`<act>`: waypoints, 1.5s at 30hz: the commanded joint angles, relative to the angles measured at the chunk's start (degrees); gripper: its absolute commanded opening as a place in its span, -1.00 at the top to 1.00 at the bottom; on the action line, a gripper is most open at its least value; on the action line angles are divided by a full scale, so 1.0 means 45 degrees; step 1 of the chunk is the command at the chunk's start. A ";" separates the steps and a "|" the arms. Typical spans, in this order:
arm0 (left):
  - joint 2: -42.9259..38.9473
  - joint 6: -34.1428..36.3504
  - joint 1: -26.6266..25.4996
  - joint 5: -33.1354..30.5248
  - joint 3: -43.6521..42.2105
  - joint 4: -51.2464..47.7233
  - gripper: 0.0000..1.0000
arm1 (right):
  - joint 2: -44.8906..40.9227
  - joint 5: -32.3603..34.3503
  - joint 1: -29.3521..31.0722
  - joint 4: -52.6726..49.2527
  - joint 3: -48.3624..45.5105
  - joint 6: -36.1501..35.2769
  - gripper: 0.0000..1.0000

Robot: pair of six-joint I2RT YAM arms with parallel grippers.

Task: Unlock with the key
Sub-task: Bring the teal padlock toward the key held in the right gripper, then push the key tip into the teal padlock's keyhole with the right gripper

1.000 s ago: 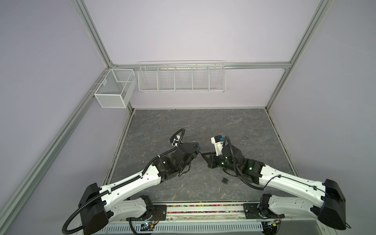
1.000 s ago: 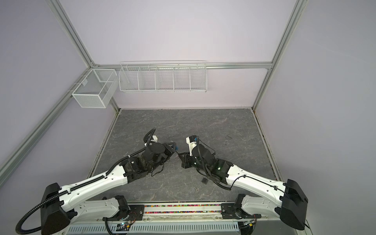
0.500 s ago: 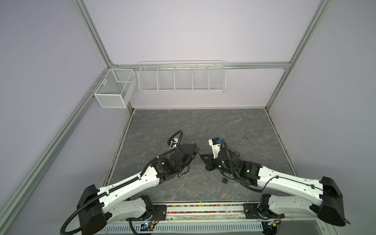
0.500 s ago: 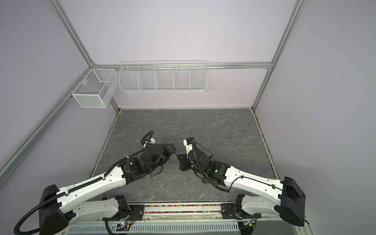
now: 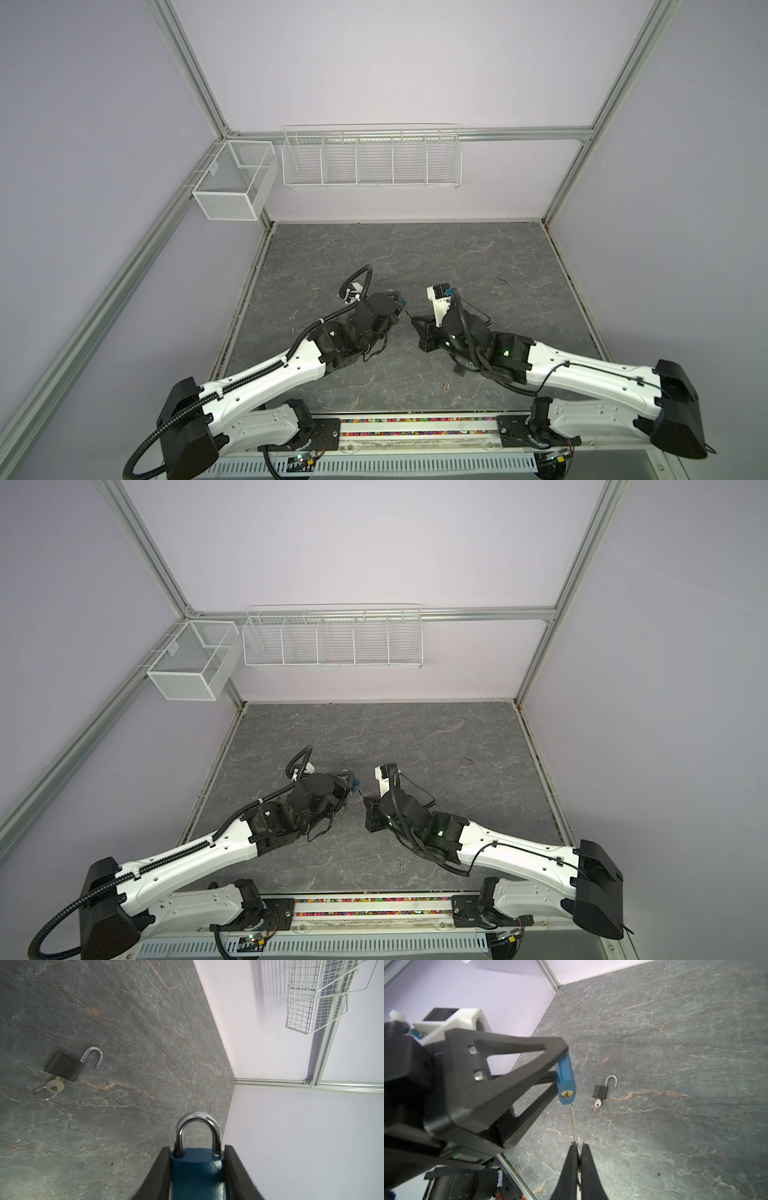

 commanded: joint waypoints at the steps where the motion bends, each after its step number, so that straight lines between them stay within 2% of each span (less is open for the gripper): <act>1: -0.0220 -0.0249 0.0064 -0.0416 0.0250 0.0049 1.00 | -0.0181 0.0363 0.0044 -0.0403 0.0537 -0.0167 0.87; 16: -0.0244 -0.0090 0.0072 -0.0163 0.0260 0.0204 1.00 | 0.0567 -0.0268 -0.0007 -0.0455 0.1181 -0.0345 0.87; 26: -0.0378 -0.0073 0.0091 -0.0237 0.0226 0.0180 1.00 | 0.0513 0.0260 -0.0067 -0.1123 0.1073 -0.0335 0.88; 45: -0.0327 -0.0073 0.0189 0.0030 0.0194 0.0357 1.00 | 0.1016 -0.0228 -0.0204 -0.0818 0.1675 -0.1031 0.87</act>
